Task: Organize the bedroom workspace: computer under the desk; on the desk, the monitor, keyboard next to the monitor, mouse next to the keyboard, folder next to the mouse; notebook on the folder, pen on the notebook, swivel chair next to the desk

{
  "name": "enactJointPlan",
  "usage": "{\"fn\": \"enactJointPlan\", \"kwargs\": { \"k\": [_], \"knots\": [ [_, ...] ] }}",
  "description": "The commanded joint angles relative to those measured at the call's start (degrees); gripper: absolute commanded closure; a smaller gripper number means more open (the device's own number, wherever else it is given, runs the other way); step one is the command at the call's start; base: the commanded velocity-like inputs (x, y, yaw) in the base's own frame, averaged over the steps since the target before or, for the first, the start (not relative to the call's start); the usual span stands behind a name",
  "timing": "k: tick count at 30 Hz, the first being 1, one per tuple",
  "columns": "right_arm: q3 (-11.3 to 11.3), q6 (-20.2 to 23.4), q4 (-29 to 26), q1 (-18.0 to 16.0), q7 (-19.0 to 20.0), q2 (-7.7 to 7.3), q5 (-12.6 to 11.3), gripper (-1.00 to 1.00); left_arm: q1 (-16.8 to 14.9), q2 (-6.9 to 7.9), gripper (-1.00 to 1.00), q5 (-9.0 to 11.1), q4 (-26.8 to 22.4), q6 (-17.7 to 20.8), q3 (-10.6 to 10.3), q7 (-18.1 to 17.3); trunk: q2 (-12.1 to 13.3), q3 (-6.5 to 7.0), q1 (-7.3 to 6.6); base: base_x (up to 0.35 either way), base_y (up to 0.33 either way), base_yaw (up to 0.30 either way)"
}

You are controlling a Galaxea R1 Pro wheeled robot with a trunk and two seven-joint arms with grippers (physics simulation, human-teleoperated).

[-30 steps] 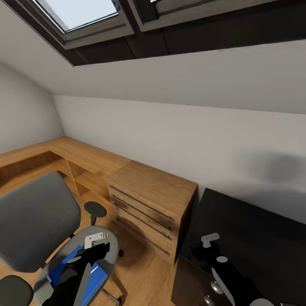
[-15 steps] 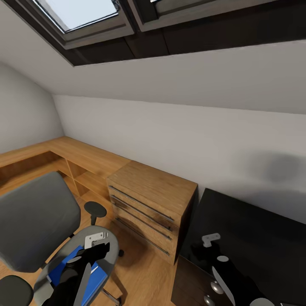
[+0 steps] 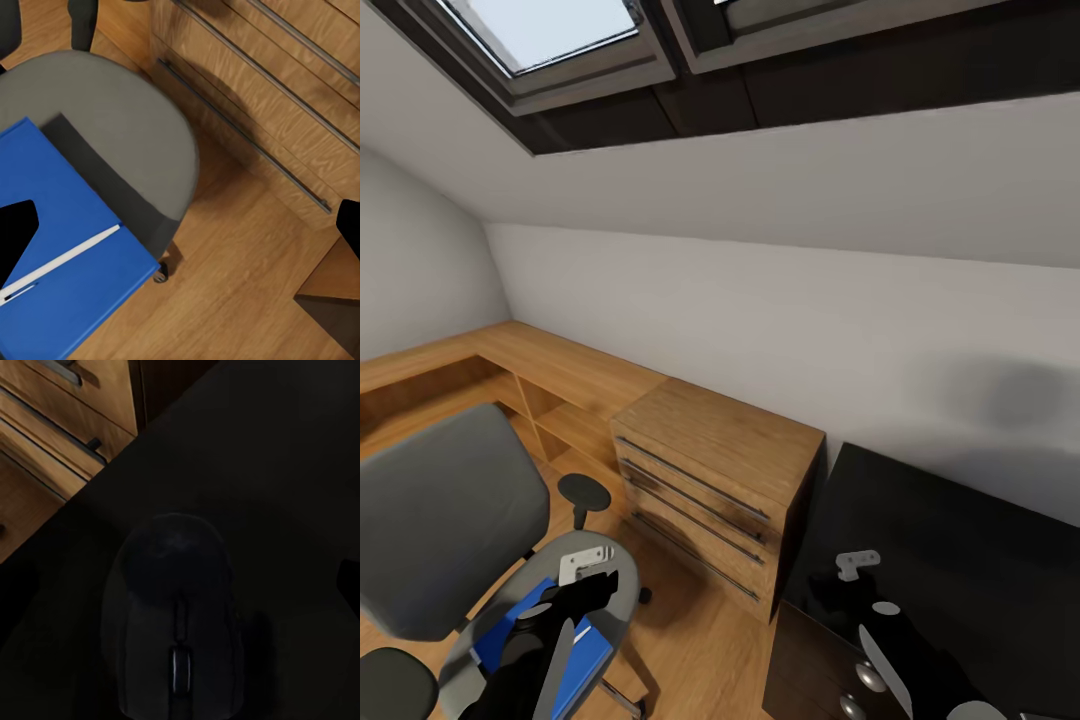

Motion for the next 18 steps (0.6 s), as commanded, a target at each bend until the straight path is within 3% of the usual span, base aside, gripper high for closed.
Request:
{"fn": "enactJointPlan", "kwargs": {
  "k": [1,18],
  "knots": [
    [0.3,0.3,-0.1,0.0,-0.1,-0.08,-0.6,-1.00,0.0,-0.05,-1.00,0.1,-0.1,0.3,0.1,0.1,-0.5,-0.27,0.24,0.000,0.000,0.000],
    [0.3,0.3,-0.1,0.0,-0.1,-0.04,-0.7,-1.00,0.0,-0.06,-1.00,0.1,-0.1,0.3,0.1,0.1,-7.3,-3.32,3.97,0.000,0.000,0.000]
  ]
}}
